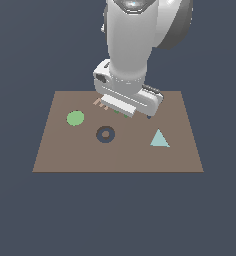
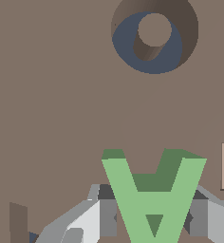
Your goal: Insert a designated object into the corresponding slot on a board.
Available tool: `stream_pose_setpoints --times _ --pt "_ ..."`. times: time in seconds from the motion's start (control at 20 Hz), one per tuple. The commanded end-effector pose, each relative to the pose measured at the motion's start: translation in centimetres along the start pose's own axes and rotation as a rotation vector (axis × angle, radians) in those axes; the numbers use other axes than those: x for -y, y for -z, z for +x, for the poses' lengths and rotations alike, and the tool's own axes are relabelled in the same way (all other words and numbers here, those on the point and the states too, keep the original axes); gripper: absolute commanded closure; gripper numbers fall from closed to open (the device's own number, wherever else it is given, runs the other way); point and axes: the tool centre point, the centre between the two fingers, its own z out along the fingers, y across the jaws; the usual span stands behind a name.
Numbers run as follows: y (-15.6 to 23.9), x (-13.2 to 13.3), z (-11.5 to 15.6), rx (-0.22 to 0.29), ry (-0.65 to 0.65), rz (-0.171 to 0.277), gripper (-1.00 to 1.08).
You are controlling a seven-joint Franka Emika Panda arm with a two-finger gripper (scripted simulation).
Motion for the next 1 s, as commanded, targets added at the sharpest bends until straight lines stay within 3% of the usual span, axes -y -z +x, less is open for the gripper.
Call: stream_pose_setpoints --times 0.0,0.5,0.95 --pt "0.1 1.2 -1.1 0.000 -0.064 0.000 1.08" --pt "0.2 5.3 -3.8 0.000 -0.242 0.001 1.08" --pt "0.2 7.4 -4.6 0.000 -0.322 0.001 1.08"
